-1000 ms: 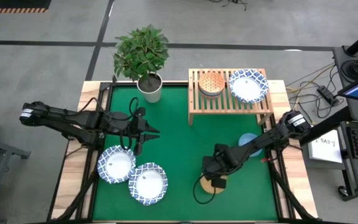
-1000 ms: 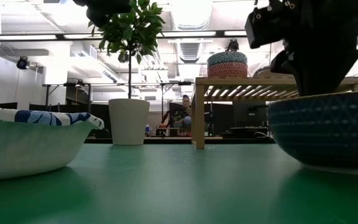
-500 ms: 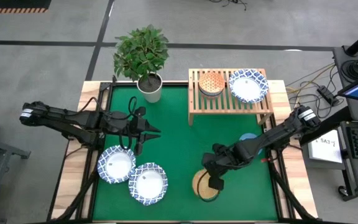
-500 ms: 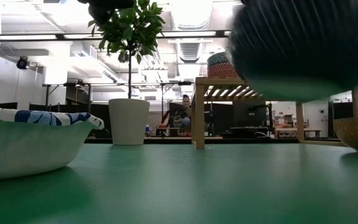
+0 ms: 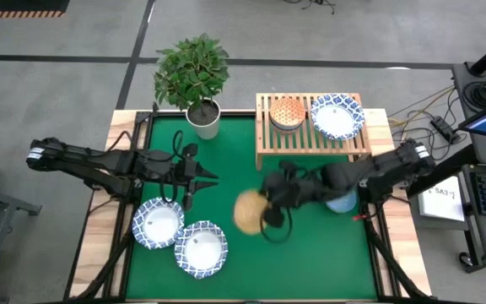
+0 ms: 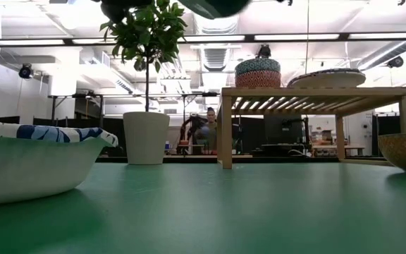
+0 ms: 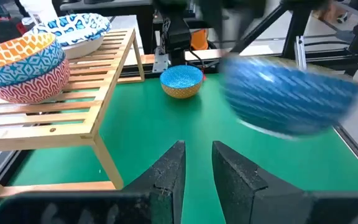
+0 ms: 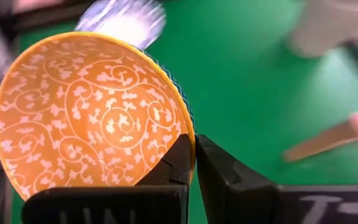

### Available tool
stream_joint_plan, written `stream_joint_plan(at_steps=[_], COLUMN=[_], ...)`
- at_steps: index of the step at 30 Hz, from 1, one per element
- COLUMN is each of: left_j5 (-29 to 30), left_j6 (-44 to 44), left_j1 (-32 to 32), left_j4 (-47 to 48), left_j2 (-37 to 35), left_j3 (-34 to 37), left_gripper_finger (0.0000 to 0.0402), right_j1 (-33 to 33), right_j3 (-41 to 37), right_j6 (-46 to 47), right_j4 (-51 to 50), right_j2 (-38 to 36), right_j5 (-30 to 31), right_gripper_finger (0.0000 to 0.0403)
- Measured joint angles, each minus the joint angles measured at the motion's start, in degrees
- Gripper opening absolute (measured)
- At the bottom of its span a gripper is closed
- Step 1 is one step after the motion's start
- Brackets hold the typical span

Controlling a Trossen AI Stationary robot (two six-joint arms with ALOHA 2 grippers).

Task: Place and stack bowls onto a shelf
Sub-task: Stack the yellow patterned bowl on top of the yellow patterned bowl on the shelf

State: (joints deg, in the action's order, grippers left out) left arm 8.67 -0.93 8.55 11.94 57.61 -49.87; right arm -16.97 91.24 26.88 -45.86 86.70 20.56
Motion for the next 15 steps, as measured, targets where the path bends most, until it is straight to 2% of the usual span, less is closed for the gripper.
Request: stream_joint_plan(at_steps=[2, 8, 15], left_j5=[0.00, 0.00, 0.00], left_j6=[-0.08, -0.99, -1.82], left_j1=[-0.02, -0.02, -0.02], left_j4=[0.00, -0.02, 0.00], left_j2=[-0.28, -0.70, -0.72], left_j3=[0.00, -0.02, 0.07], left_gripper_finger=[0.0061, 0.0061, 0.0061], right_j1=[2.97, 14.31, 31.99], right_j3=[4.82, 17.35, 28.57], right_j6=[1.78, 6.51, 7.23], right_j4=[-4.29, -15.70, -27.07], right_j2=[0.00, -0.09, -0.11], right_j5=[2.09, 1.06, -12.47], right_gripper_finger=[0.0009, 0.0009, 0.0009])
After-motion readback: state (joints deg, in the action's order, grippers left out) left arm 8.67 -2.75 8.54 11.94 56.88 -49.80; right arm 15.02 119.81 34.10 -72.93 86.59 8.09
